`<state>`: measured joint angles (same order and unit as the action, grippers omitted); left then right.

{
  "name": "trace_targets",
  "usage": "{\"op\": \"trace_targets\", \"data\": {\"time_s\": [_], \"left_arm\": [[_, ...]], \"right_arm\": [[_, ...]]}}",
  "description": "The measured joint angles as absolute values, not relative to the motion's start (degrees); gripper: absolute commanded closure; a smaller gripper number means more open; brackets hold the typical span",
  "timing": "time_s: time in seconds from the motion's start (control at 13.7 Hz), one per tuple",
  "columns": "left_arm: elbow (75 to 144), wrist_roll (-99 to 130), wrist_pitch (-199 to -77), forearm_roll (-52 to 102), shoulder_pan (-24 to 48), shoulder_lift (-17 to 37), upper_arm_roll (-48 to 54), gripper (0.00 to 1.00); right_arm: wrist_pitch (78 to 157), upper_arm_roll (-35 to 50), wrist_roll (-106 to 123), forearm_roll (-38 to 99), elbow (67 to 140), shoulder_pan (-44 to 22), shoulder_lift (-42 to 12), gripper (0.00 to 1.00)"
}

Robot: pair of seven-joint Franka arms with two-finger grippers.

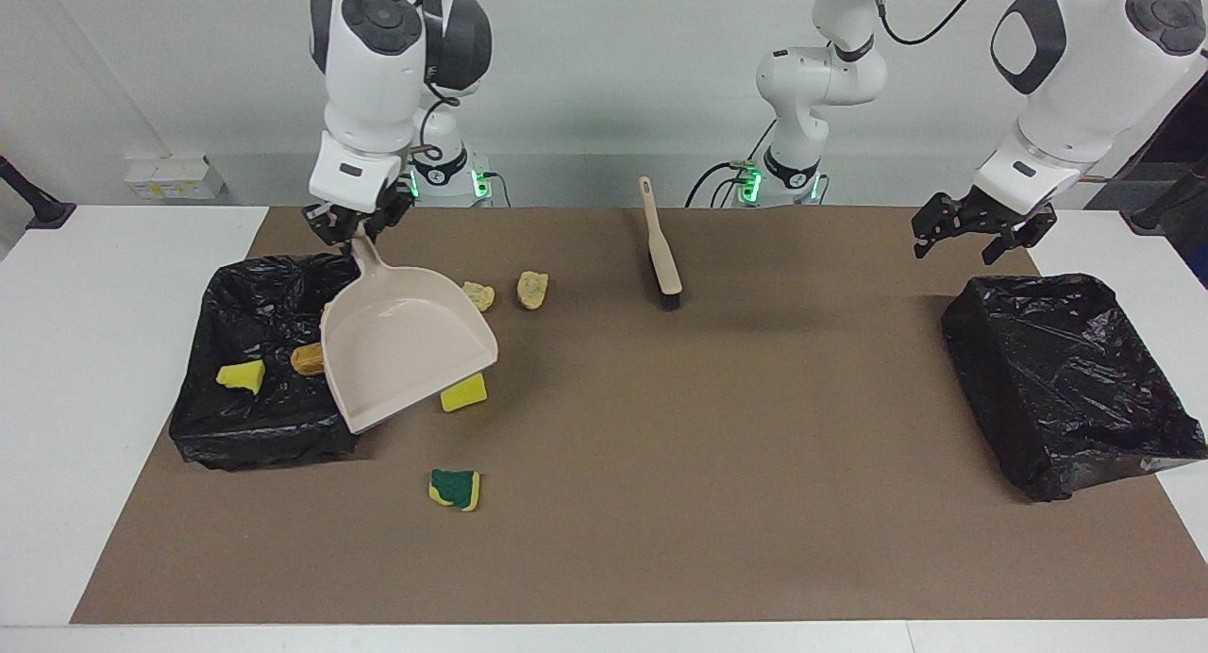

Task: Sweep and dump trash in bin
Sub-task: 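Bring the empty dustpan back and set it down with the right gripper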

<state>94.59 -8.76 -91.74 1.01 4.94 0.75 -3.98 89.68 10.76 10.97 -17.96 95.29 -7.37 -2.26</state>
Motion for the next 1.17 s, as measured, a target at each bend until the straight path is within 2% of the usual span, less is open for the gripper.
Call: {"op": "trace_targets", "data": {"time_s": [0.29,0.66,0.95,1.17], "left_arm": [[94.80,-8.76,-91.63,1.00,4.94,0.75,-3.93,0.00],[95.17,-8.76,-91.43,1.00,4.95,0.74,-3.49,0.00],[97.04,-8.76,-91.70,1.00,5.10,0.59,-2.77,0.00],[99.05,-8.76,-92.58,1.00,5.49,-0.05,-2.71,0.00]], "right_arm": [[89.96,10.84,-16.63,-15.52,82.19,-19.04,-15.02,1.00],[95.03,10.39,-30.83,-9.84,70.63,-24.51,-27.01,1.00],[105.57,10.50,-43.44,-9.77,66.81,-32.27,-37.95,1.00],[107.24,10.62,-44.45,-7.98,65.92,-34.11,-40.42,1.00]]}}
